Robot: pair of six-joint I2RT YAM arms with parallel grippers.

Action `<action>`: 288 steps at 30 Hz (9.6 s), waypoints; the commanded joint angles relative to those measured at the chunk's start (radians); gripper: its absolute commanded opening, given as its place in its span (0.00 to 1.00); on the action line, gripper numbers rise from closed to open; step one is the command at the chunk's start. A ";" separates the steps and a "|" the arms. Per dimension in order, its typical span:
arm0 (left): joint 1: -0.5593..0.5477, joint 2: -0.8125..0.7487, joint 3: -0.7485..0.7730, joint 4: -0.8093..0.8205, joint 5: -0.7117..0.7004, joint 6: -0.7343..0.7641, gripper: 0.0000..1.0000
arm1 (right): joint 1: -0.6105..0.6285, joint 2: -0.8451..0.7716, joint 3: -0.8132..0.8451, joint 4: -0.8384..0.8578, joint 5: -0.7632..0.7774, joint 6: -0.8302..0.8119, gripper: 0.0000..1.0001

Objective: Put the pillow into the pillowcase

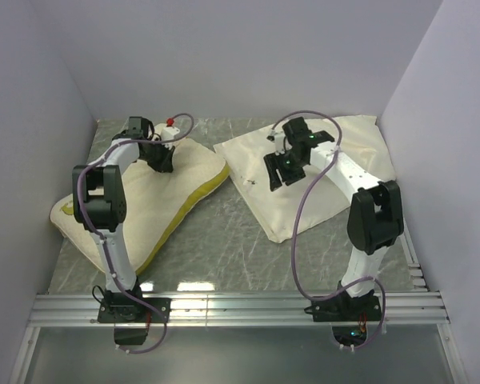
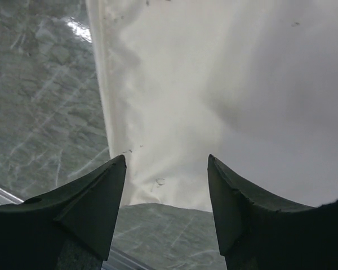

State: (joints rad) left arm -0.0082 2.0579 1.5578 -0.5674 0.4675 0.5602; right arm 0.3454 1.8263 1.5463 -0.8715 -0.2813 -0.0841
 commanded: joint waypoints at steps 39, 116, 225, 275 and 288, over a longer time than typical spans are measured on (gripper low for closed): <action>0.154 -0.004 0.057 -0.256 0.368 0.234 0.00 | 0.257 0.197 0.084 0.177 0.286 0.081 0.19; -0.458 0.028 0.235 -0.661 0.468 0.583 0.00 | 0.027 -0.326 -0.307 0.353 -0.285 0.195 0.00; -0.168 -0.679 -0.438 0.144 0.208 -0.230 0.74 | 0.118 0.382 0.693 0.055 0.065 0.047 0.80; -0.090 -0.192 -0.183 -0.060 0.456 0.234 0.03 | 0.254 0.464 0.589 0.338 -0.140 0.271 0.00; -0.185 -0.398 -0.179 0.058 0.609 0.098 0.00 | 0.343 0.436 0.664 0.397 -0.242 0.407 0.00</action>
State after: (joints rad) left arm -0.1806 1.7367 1.3743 -0.6296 0.9279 0.7284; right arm 0.6510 2.3543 2.1723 -0.5671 -0.4381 0.2432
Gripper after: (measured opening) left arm 0.037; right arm 0.010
